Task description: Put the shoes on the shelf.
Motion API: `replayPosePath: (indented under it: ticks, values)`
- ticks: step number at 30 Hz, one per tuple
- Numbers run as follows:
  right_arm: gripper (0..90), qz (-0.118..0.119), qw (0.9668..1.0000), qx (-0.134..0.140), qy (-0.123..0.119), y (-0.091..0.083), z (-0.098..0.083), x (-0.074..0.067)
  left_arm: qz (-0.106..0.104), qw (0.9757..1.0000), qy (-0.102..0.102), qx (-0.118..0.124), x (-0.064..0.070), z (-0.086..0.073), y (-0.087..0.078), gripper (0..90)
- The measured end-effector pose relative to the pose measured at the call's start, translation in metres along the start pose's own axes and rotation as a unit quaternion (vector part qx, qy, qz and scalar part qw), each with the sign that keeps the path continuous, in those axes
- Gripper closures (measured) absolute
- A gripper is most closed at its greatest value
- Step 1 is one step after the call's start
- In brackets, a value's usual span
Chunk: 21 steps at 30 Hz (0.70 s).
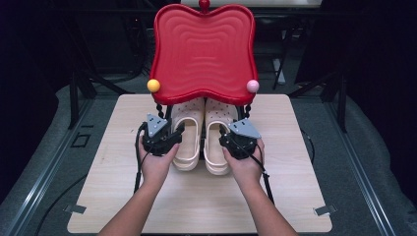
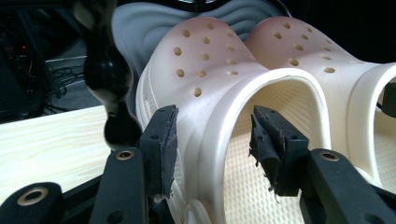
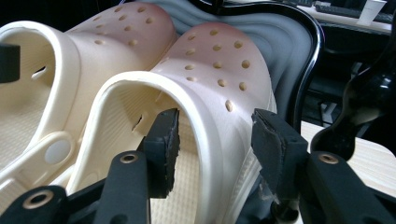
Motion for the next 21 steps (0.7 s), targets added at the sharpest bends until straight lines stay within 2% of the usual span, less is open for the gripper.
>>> replayPosePath:
  ticks: [5, 11, 15, 21]
  values:
    - [51.5, 0.002, 0.9999, 0.006, -0.009, -0.007, 0.002, -0.001, -0.009, 1.0000, -0.003, -0.001, 0.002, 0.001, -0.008, 51.2]
    - [51.4, 0.009, 0.9999, 0.011, -0.006, -0.021, 0.006, -0.001, -0.026, 0.9996, 0.001, 0.001, 0.006, 0.003, -0.024, 51.4]
    - [51.5, 0.023, 0.9997, 0.008, -0.008, -0.034, 0.007, -0.002, -0.041, 0.9992, 0.000, -0.005, 0.007, 0.002, -0.035, 51.5]
    - [52.8, 0.047, 0.9987, 0.015, -0.014, -0.056, 0.002, -0.008, -0.058, 0.9983, 0.005, 0.001, 0.008, -0.005, -0.058, 51.5]
Point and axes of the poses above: each handheld gripper's, and its own axes: y roughly forward along the jaws, z roughly out of its top, x roughly to its right, the point moved 5 cm from there along y, roughly forward along the jaws, and after that the axes turned 2 degrees about x, right-handed, at the moved point
